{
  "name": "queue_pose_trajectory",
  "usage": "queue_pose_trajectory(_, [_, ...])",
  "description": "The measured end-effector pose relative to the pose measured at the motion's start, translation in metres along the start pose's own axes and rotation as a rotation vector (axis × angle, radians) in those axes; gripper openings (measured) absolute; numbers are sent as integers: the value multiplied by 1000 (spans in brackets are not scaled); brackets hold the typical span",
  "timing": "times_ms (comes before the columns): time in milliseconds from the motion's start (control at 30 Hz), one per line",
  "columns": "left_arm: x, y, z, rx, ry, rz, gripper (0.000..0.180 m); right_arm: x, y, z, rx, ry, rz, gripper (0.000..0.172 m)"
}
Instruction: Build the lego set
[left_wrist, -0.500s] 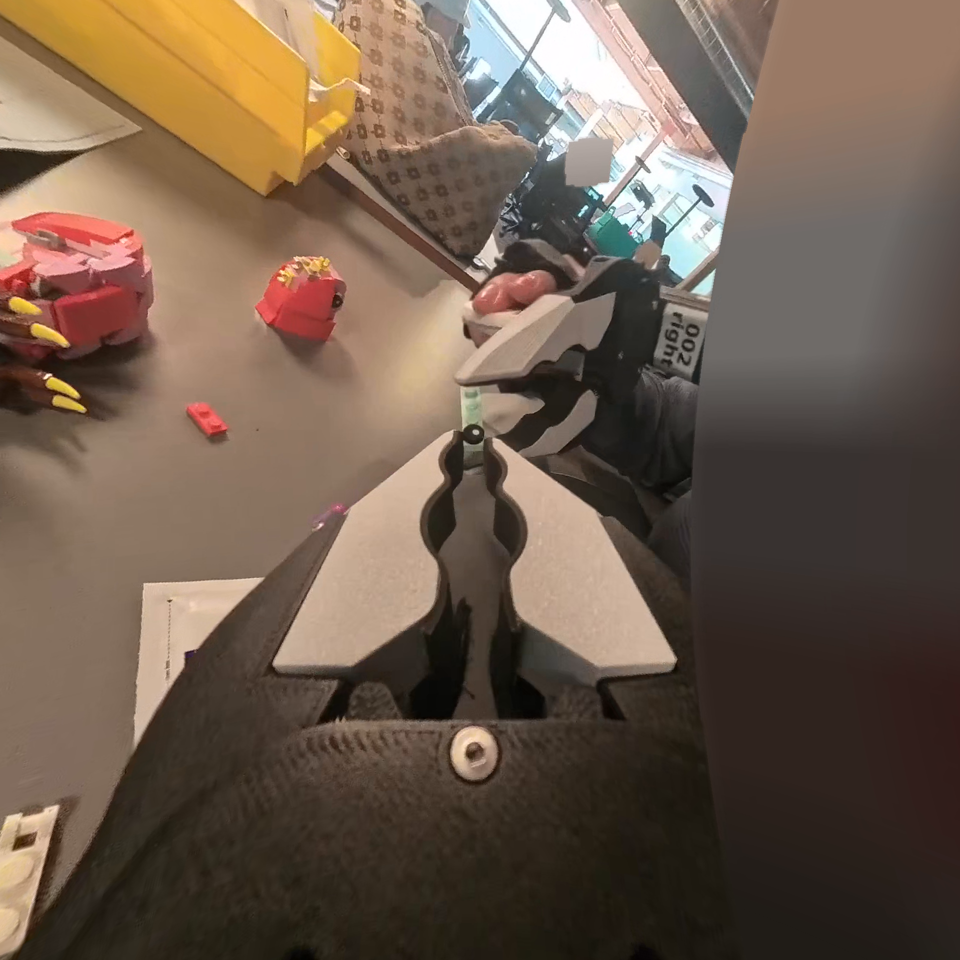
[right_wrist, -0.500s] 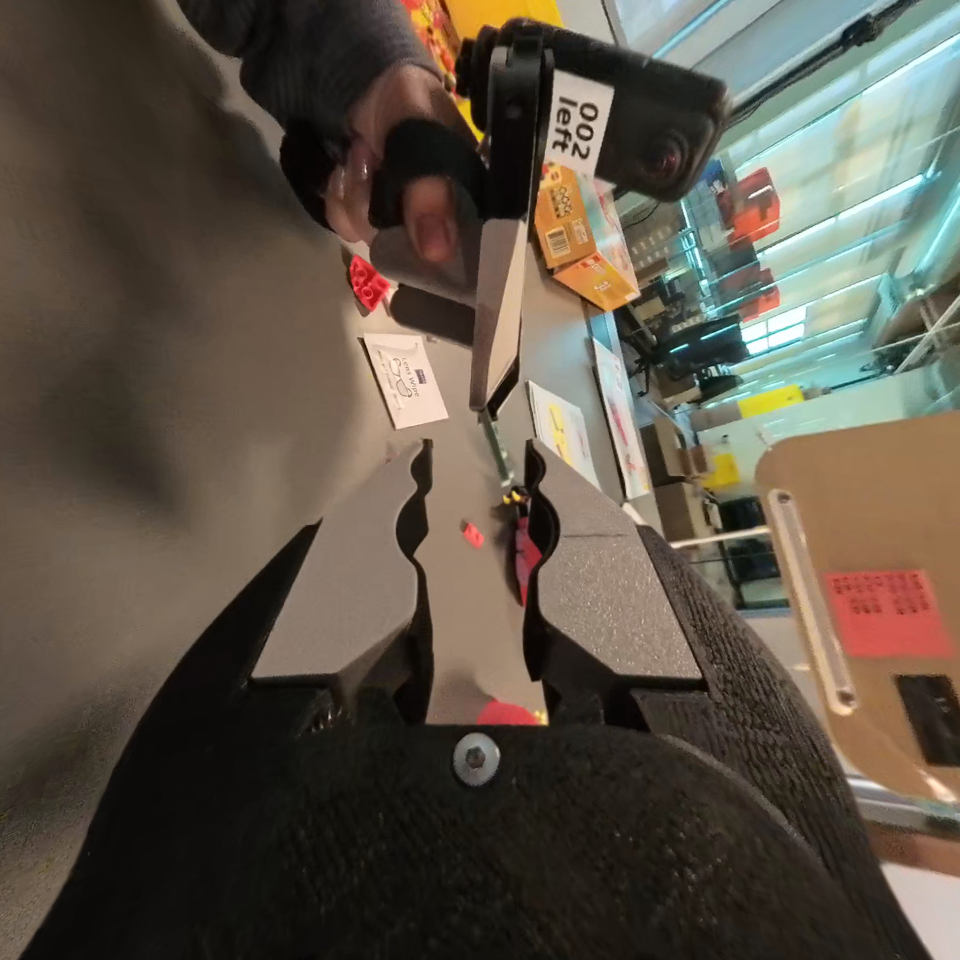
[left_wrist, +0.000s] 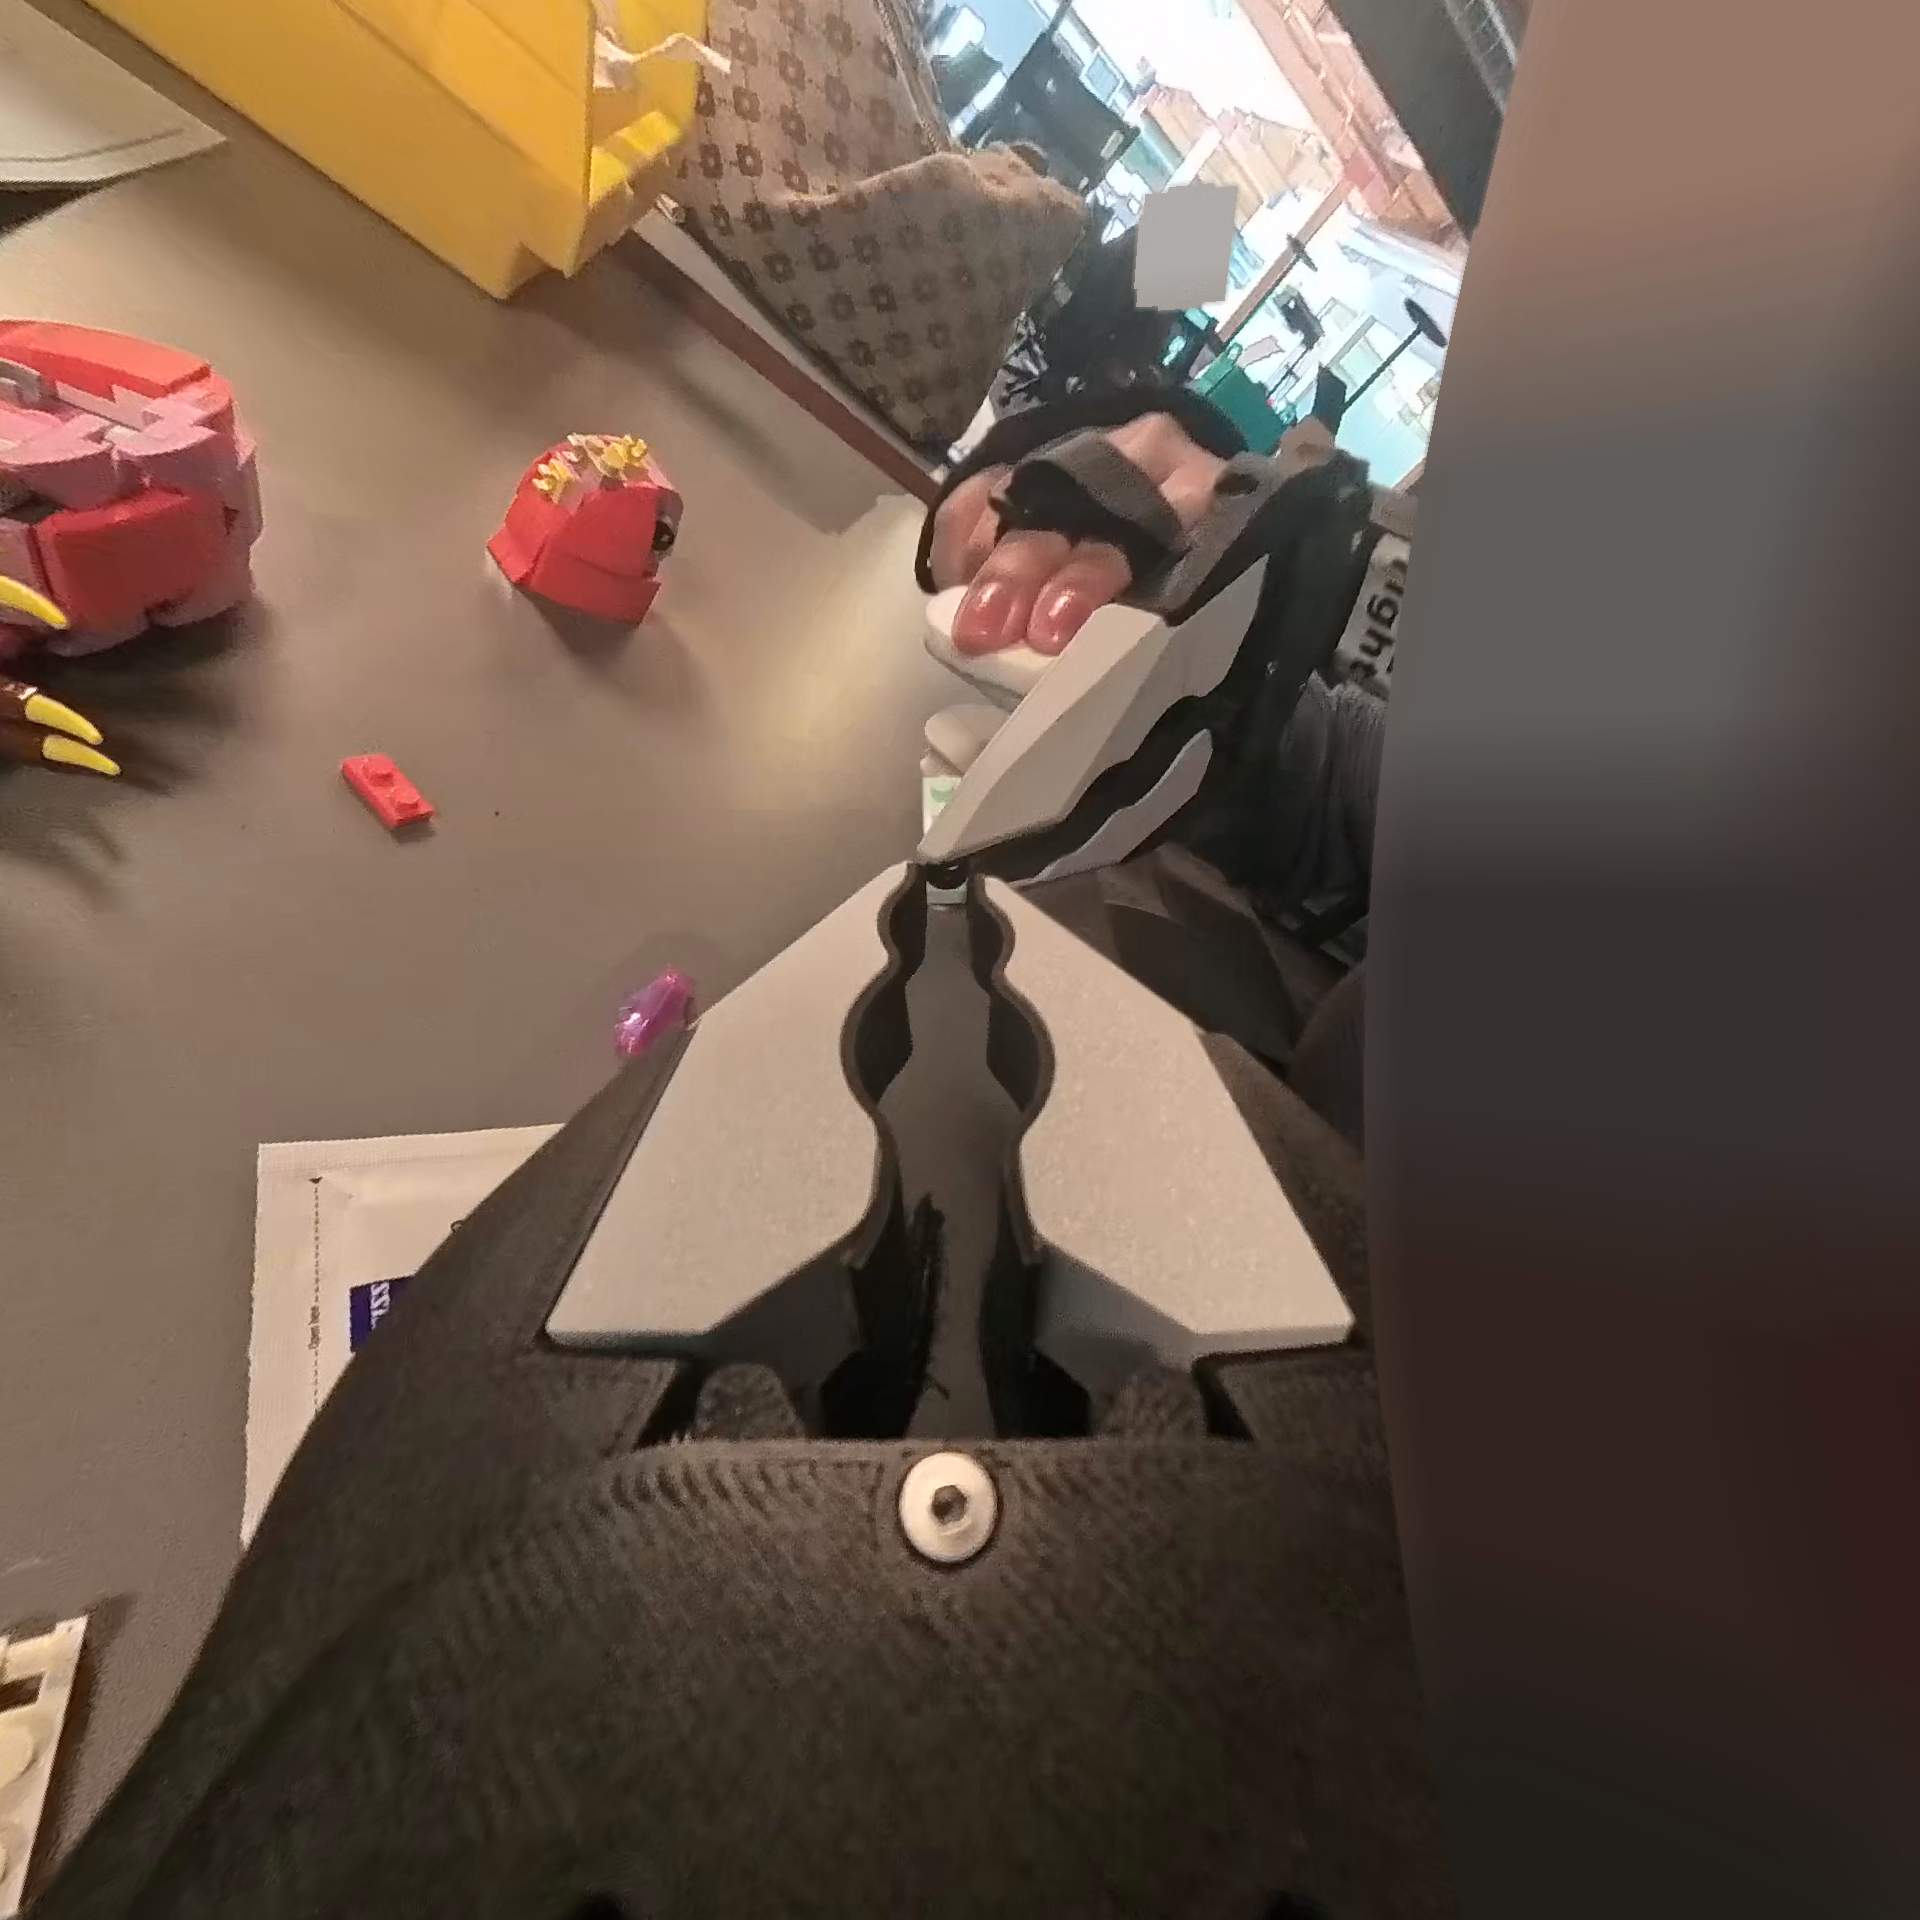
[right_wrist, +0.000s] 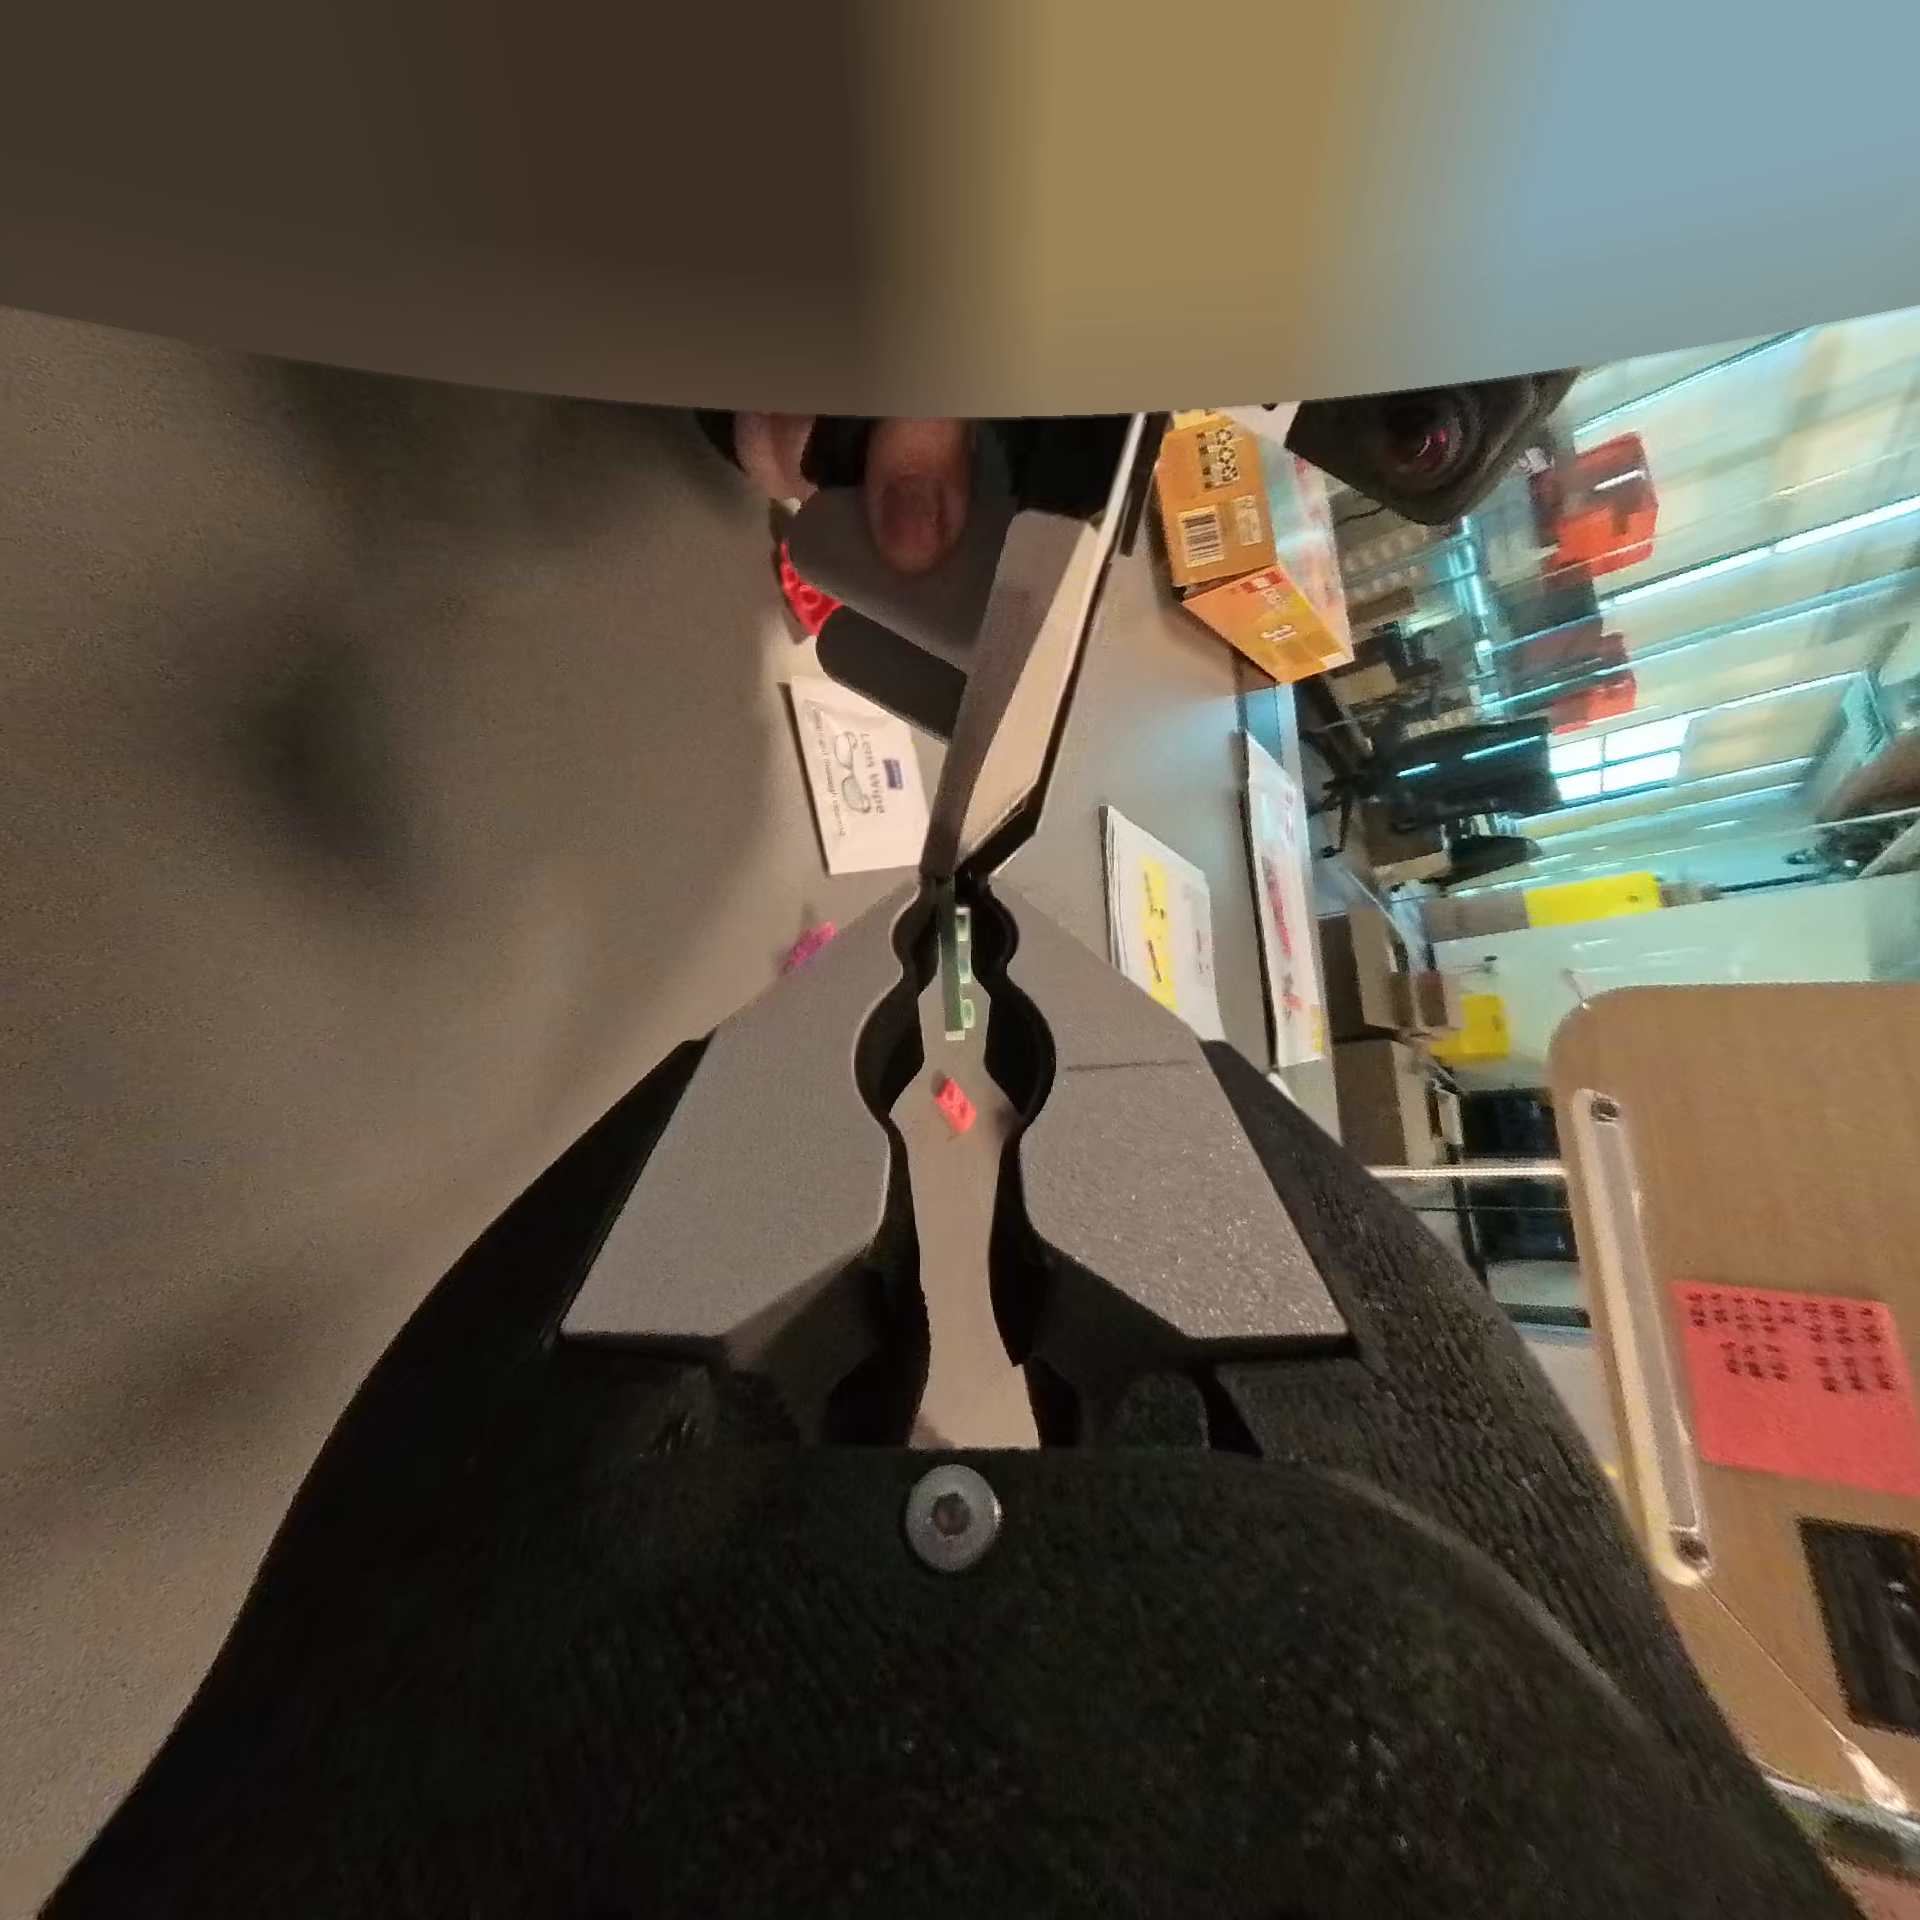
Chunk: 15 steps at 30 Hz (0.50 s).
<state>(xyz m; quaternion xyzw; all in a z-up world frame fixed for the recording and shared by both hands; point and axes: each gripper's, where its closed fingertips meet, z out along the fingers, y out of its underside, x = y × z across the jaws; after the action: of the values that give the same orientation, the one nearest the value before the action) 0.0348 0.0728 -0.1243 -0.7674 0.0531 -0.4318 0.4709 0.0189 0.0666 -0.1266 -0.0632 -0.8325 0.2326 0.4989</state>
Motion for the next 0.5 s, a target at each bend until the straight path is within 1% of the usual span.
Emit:
queue_pose_trajectory(167, [-3, 8, 3, -52, -47, 50, 6, -9, 2, 0, 35, -5, 63, 5])
queue_pose_trajectory(200, [-3, 11, 4, -70, -57, 64, 6, -15, 1, -1, 48, -32, 87, 13])
queue_pose_trajectory(233, [-6, 15, 5, -91, -84, 84, 6, -21, 2, -3, 56, -65, 129, 25])
queue_pose_trajectory(267, [-9, 19, 6, -122, -119, 112, 6, -25, 4, -5, 61, -83, 177, 31])
queue_pose_trajectory(367, [-16, 35, 4, -217, -252, 259, 7, -25, 21, -12, 35, -62, 319, 35])
queue_pose_trajectory(500, [-13, 51, 5, -296, -331, 404, 6, -29, 47, -15, -4, -74, 567, 39])
